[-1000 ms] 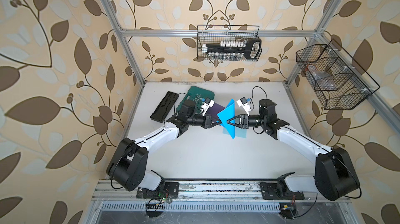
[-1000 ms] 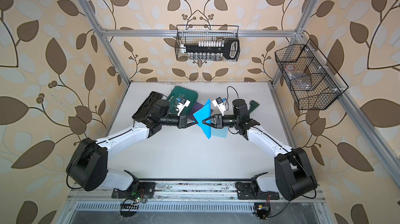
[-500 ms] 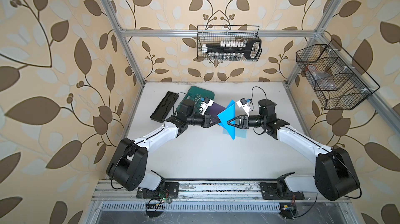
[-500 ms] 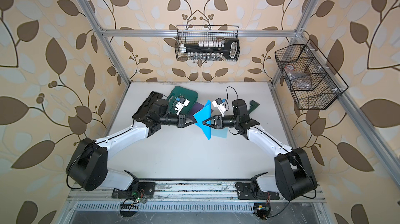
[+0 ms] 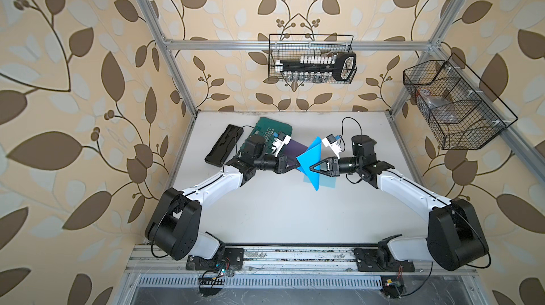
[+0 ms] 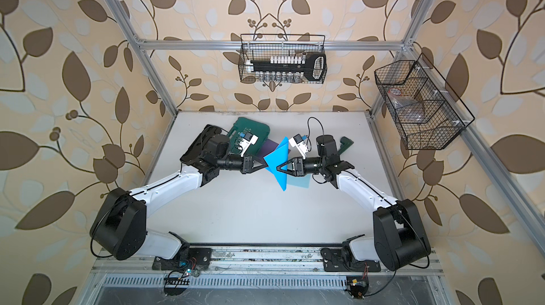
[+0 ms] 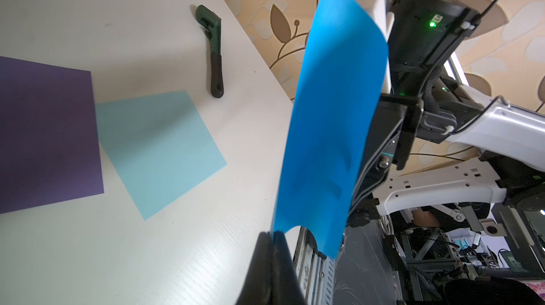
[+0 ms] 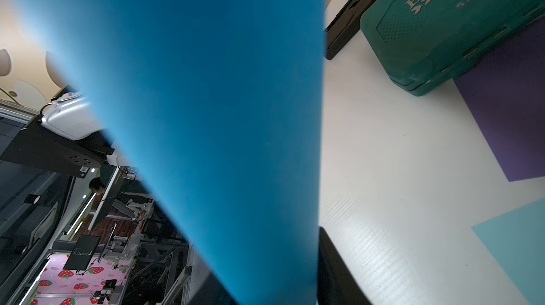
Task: Fold the square paper diagonally
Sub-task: Pick up the paper from the center of the board.
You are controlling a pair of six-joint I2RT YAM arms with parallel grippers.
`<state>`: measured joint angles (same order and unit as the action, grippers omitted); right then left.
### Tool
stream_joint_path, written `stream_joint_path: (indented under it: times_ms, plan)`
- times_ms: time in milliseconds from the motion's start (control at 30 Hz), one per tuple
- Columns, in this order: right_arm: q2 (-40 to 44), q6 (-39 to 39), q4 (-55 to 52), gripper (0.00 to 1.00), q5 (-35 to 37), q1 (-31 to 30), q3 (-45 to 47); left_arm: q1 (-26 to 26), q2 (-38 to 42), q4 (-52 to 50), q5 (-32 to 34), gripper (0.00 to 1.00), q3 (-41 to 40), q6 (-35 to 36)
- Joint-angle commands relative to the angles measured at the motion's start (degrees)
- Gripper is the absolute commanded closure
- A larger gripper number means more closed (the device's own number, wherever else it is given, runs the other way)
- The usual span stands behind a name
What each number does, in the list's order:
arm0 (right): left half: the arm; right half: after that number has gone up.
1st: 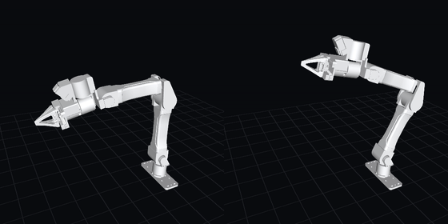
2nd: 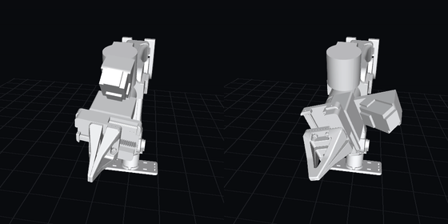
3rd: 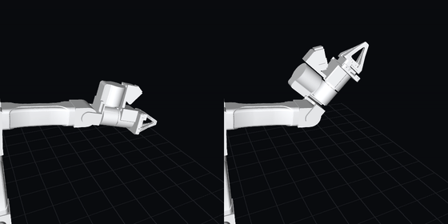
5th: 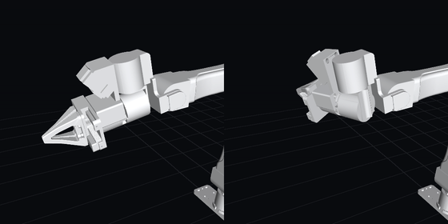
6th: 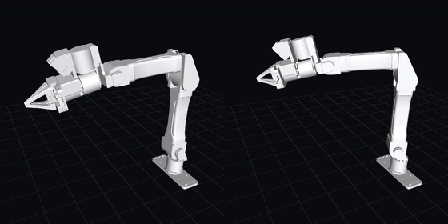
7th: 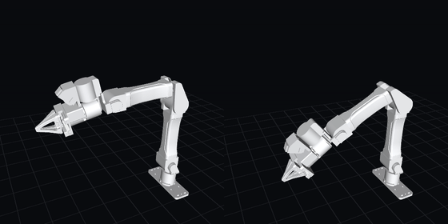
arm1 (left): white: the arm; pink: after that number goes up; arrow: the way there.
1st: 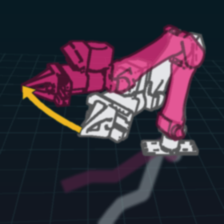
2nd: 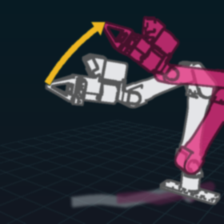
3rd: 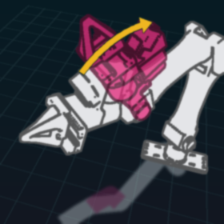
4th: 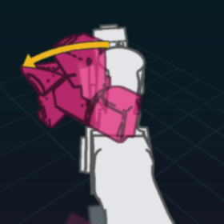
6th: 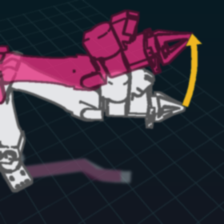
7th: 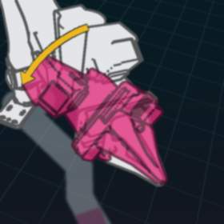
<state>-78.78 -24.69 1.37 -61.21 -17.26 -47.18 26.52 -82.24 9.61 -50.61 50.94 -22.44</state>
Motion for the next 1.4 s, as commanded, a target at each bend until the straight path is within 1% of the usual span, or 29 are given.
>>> stream_joint_path:
  times_ms: [0,267,367,433,633,733,900,933,1067,1200,1367]
  plan:
    - [-0.82,2.17,-2.16,0.62,-1.4,-0.45,-2.15,-0.68,0.41,1.82,-0.89,1.0,2.66,1.42]
    - [-1.46,3.47,-3.72,0.57,-1.57,-0.59,-2.95,-0.68,0.06,0.48,-1.9,1.0,4.07,2.62]
    - [-1.4,3.6,-3.73,0.52,-1.02,-0.45,-3.02,-0.68,0.06,-0.28,-2.38,1.0,4.43,3.35]
    - [-1.05,3.31,-3.14,0.52,-0.7,-0.19,-3.03,-0.68,0.06,-0.59,-2.48,1.0,4.48,3.82]
    - [-1.1,2.73,-2.6,0.55,-2.06,0.54,-3.68,-0.77,0.06,-2.11,-2.43,0.97,5.05,5.48]
    - [-1.46,2.88,-3.02,0.59,-2.42,0.54,-3.88,-1.03,0.06,-2.48,-2.39,0.97,5.49,5.89]
    - [-1.69,2.76,-2.71,0.6,-2.44,0.57,-3.51,-1.21,0.06,-2.57,-2.82,0.97,6.09,5.88]
    - [-1.72,2.49,-2.28,0.6,-2.42,0.58,-3.45,-1.22,-1.59,-2.57,-2.83,0.97,6.16,5.8]
    - [-1.72,0.06,1.17,0.62,-2.77,0.5,-2.56,-1.25,-2.29,-2.18,-3.15,0.96,6.01,5.47]
    - [-1.99,-0.11,1.5,0.63,-3.12,0.51,-2.37,-1.21,-2.8,-1.45,-2.96,0.96,5.95,4.94]
    - [-1.84,0.41,0.85,0.68,-2.93,0.53,-2.23,-1.3,-2.62,-1.08,-2.31,0.96,6.19,4.61]
